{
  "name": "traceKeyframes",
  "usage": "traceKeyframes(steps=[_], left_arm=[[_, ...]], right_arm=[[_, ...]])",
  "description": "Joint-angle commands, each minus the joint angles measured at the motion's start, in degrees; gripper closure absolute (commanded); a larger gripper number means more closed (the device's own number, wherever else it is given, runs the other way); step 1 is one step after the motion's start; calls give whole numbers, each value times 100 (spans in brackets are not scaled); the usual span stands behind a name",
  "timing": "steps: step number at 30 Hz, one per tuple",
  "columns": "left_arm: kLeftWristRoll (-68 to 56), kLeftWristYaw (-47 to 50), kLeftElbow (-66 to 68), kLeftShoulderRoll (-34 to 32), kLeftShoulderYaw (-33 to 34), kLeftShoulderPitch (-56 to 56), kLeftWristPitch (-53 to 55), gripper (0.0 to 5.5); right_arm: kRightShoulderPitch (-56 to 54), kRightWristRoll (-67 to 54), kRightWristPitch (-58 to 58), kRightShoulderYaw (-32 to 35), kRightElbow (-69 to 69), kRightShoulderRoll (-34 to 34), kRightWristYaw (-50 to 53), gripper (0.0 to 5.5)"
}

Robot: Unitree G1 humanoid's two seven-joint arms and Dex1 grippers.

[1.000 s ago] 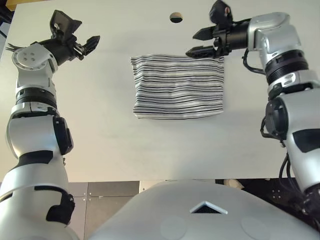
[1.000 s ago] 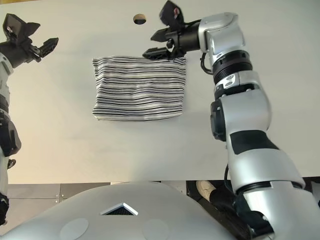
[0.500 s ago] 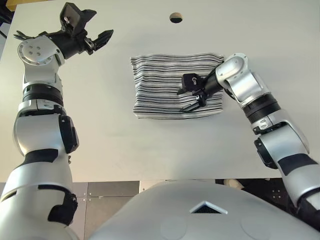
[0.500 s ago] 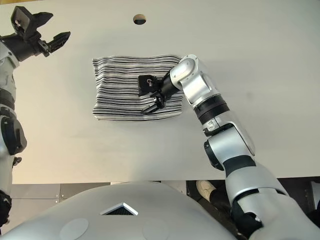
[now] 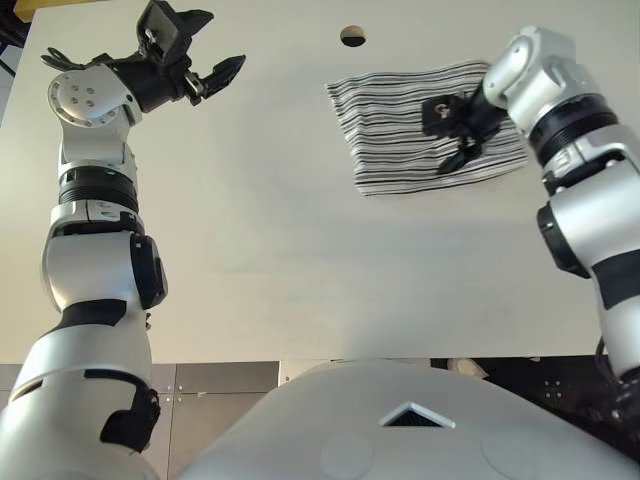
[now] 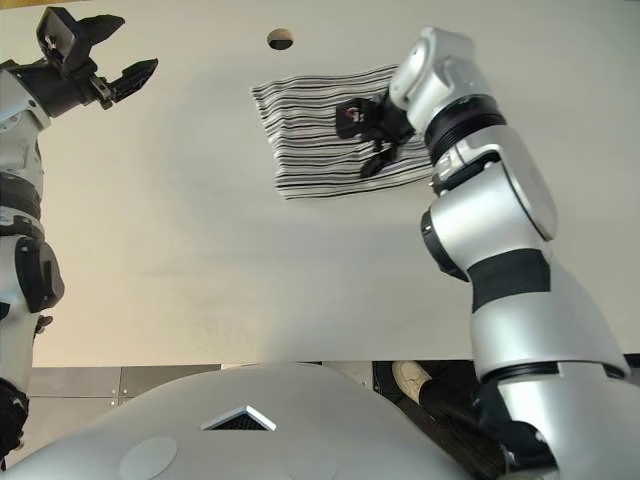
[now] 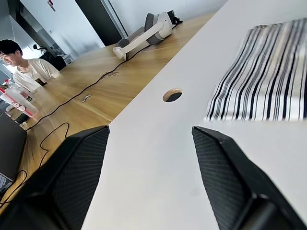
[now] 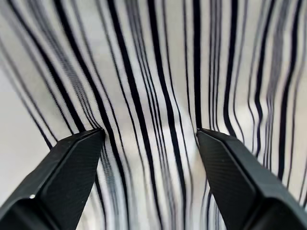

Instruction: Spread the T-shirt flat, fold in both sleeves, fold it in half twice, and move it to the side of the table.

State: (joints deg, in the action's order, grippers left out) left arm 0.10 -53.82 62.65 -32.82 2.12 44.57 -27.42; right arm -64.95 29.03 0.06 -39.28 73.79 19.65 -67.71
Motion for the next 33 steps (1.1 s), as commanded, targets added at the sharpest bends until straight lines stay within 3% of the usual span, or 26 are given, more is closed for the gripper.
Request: traceKeyframes(steps=[1, 3, 8, 16, 33], left_arm=[[-26, -91, -102, 30, -46, -51, 83, 229], [-13, -83, -111, 44, -58, -44, 100, 229], [50, -73, -62, 100, -123, 13, 149, 229], [35, -151, 7, 141, -194, 150, 244, 229], [-89, -356, -117, 247, -152, 66, 228, 229]], right_arm=[[101, 704, -304, -383, 309, 426, 661, 195], [108, 831, -531, -387, 347, 529, 814, 195], [-448, 337, -519, 411, 384, 621, 647, 195], [-1194, -113, 146, 1319, 438, 666, 786, 195], [472, -725, 1045, 2295, 466, -383, 2062, 195]])
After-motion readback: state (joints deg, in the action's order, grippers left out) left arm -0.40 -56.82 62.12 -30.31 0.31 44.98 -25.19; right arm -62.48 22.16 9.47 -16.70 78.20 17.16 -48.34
